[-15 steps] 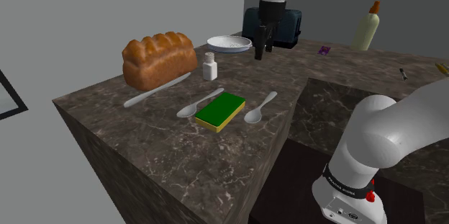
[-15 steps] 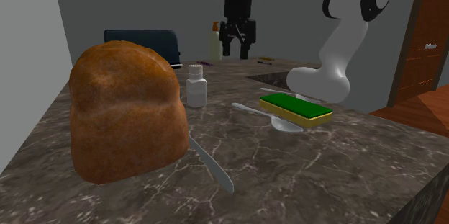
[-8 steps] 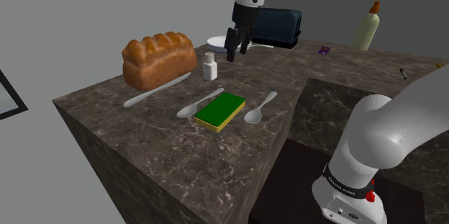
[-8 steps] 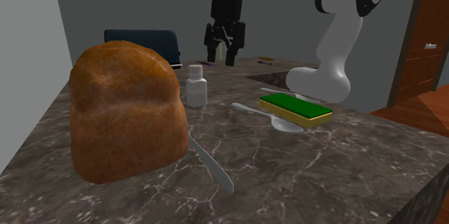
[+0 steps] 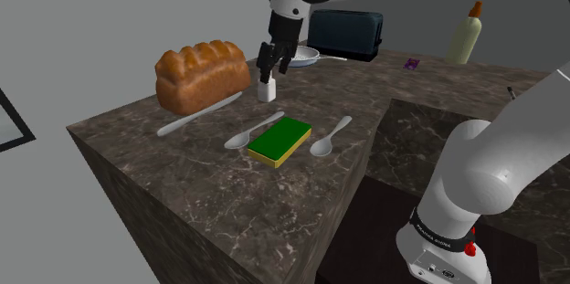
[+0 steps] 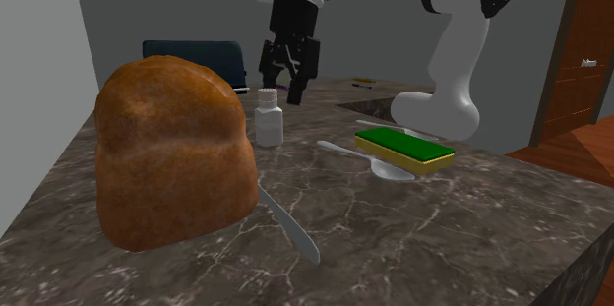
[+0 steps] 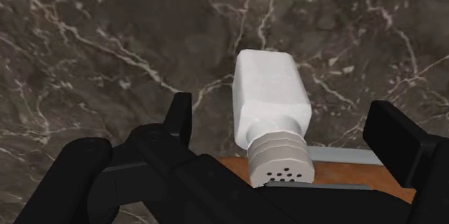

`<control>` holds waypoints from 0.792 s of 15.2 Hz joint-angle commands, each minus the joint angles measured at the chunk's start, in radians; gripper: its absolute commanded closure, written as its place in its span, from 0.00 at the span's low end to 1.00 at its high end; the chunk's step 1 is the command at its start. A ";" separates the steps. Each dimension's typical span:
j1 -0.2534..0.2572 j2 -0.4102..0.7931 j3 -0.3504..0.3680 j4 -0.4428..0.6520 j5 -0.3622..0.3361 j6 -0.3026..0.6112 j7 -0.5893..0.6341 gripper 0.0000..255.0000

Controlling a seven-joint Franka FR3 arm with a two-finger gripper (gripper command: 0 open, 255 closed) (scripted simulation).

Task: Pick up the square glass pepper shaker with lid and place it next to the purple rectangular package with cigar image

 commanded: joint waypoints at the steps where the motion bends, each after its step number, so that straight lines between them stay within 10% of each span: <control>1: 0.001 0.013 0.004 -0.011 0.001 0.027 0.003 0.00; 12: 0.002 0.030 0.007 -0.043 0.001 0.075 0.003 0.00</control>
